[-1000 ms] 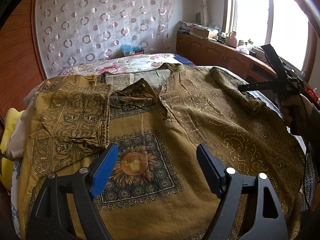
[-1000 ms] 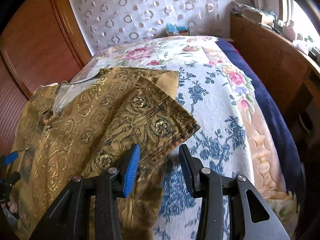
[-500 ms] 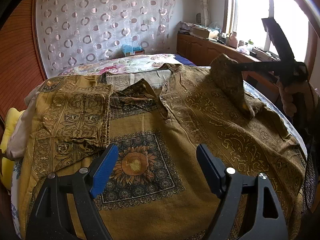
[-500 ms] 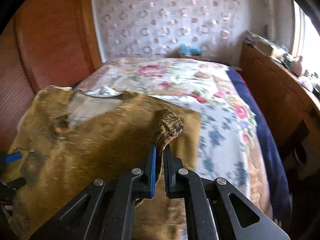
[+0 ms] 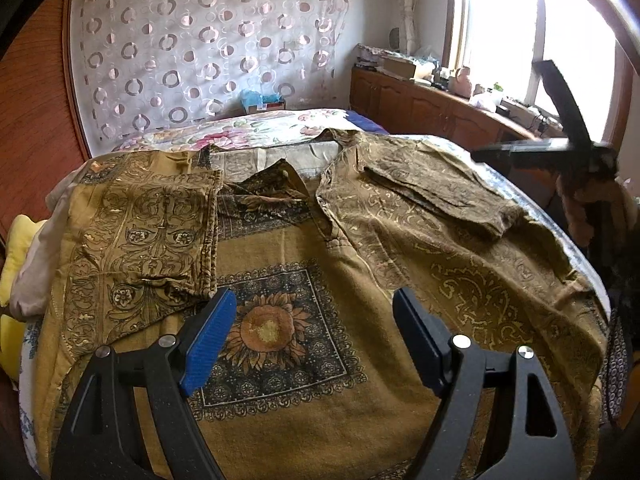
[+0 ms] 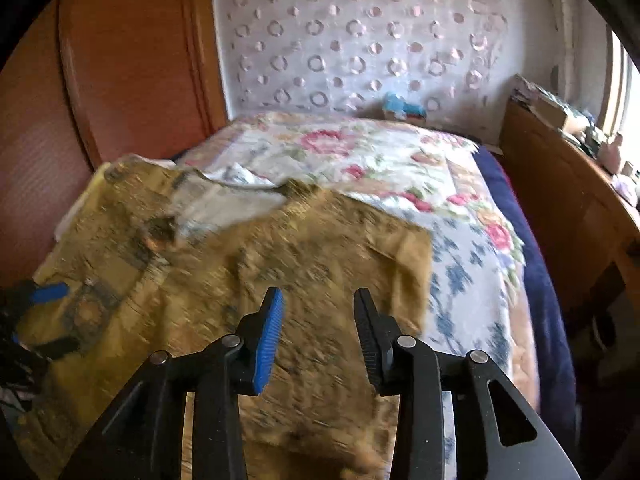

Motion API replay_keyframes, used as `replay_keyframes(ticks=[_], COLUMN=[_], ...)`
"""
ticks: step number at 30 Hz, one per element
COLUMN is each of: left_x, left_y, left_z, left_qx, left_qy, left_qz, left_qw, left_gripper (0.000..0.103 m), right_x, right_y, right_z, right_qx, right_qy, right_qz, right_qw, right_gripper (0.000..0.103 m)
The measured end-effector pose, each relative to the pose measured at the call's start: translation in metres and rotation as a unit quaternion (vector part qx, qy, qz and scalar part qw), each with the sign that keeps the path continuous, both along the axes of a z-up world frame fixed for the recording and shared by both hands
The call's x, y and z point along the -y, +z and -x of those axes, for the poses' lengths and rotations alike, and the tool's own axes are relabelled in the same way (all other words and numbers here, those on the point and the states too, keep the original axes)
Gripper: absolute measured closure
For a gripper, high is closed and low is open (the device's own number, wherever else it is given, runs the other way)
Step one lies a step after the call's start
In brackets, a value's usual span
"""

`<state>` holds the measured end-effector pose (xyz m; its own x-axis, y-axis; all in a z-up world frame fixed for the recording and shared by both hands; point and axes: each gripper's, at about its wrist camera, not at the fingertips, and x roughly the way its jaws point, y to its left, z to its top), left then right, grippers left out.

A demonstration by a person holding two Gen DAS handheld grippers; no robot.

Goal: Fold small clothes
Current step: 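Move the left gripper back over the folded side by the plush toy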

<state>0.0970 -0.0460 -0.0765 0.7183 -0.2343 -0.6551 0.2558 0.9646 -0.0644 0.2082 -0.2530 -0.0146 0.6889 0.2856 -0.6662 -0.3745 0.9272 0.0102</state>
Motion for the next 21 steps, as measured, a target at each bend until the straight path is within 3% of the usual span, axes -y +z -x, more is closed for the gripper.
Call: replay_keyframes(ticks=[10, 13, 15, 19, 21], left_x=[-0.04, -0.062, -0.078, -0.105, -0.119], left_y=[0.016, 0.022, 0.024, 0.028, 0.029], left_z=[-0.016, -0.025, -0.034, -0.053, -0.064], left_qx=[0.02, 0.021, 0.018, 0.013, 0.008], left_qy=[0.035, 0.044, 0.051, 0.067, 0.074], left_qz=[-0.027, -0.025, -0.022, -0.035, -0.035], left_qw=[0.9989, 0.9985, 0.9983, 0.9971, 0.9966], left_gripper=[0.022, 0.022, 0.025, 0.039, 0.044], right_x=[0.002, 0.011, 0.009, 0.003, 0.008], right_y=[-0.033, -0.036, -0.035, -0.04, -0.043], right_z=[-0.048, -0.055, -0.056, -0.045, -0.047], right_qx=[-0.058, -0.067, -0.066, -0.036, -0.039], right_qy=[-0.039, -0.042, -0.039, -0.017, -0.021], right_qz=[0.03, 0.007, 0.001, 0.028, 0.02], right_qw=[0.997, 0.997, 0.997, 0.999, 0.999], right_gripper=[0.065, 0.063, 0.061, 0.042, 0.041])
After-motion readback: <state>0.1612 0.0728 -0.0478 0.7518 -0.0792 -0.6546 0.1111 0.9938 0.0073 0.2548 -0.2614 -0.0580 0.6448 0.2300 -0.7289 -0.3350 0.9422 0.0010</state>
